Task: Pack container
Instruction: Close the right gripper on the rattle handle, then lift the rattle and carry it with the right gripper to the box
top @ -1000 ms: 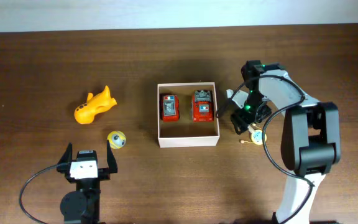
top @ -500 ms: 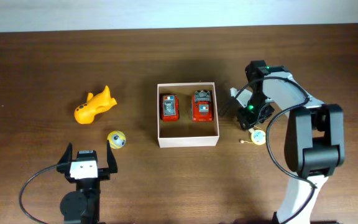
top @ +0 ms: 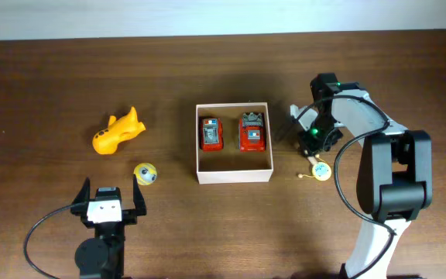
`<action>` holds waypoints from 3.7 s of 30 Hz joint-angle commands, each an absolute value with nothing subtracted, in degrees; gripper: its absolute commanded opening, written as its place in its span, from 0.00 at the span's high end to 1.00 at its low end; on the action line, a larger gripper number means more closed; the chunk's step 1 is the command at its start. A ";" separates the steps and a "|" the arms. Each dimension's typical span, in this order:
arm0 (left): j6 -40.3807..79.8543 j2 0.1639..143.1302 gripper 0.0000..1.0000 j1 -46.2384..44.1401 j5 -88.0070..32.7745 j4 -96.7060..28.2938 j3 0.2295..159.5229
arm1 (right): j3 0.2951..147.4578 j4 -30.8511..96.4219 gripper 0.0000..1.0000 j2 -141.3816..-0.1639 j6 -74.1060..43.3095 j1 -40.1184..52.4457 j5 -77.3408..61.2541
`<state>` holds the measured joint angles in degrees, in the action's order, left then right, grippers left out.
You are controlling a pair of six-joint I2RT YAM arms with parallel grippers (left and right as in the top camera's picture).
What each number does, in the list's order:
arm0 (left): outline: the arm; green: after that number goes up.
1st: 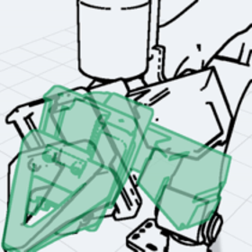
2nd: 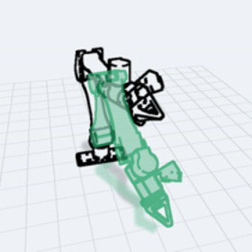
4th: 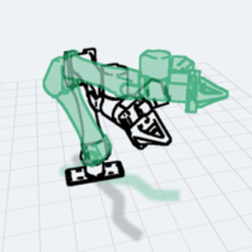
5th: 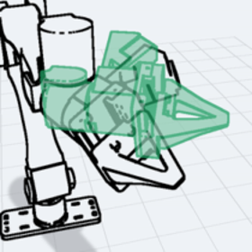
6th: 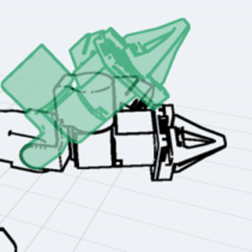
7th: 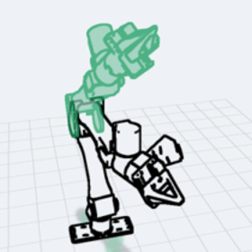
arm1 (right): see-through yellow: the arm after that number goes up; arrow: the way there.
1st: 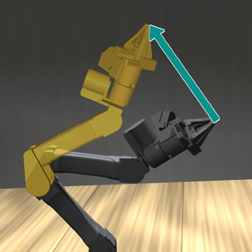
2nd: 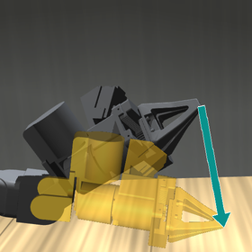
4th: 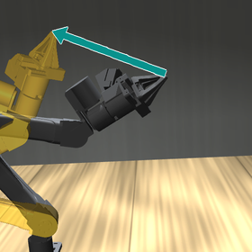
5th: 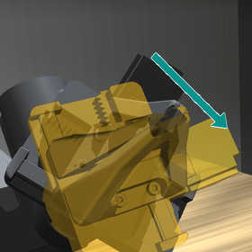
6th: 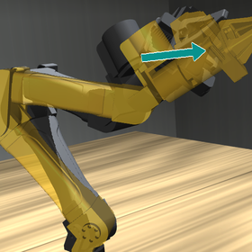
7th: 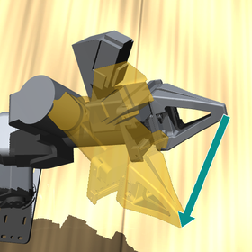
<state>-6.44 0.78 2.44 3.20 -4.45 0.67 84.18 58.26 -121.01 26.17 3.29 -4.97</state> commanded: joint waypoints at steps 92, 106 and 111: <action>-6.98 0.30 0.01 2.79 2.74 -4.58 0.51 | 117.49 82.70 0.90 -127.98 15.75 2.39 -4.73; -6.98 0.30 0.01 2.79 2.74 -4.58 0.51 | 129.73 89.38 0.89 -127.98 12.56 13.28 -5.76; -6.98 0.30 0.01 2.79 2.74 -4.58 0.51 | 132.73 89.10 0.89 -127.98 9.41 18.41 -5.76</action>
<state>-6.44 0.78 2.44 3.20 -4.45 0.67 129.97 89.12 -128.25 12.34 15.33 -5.21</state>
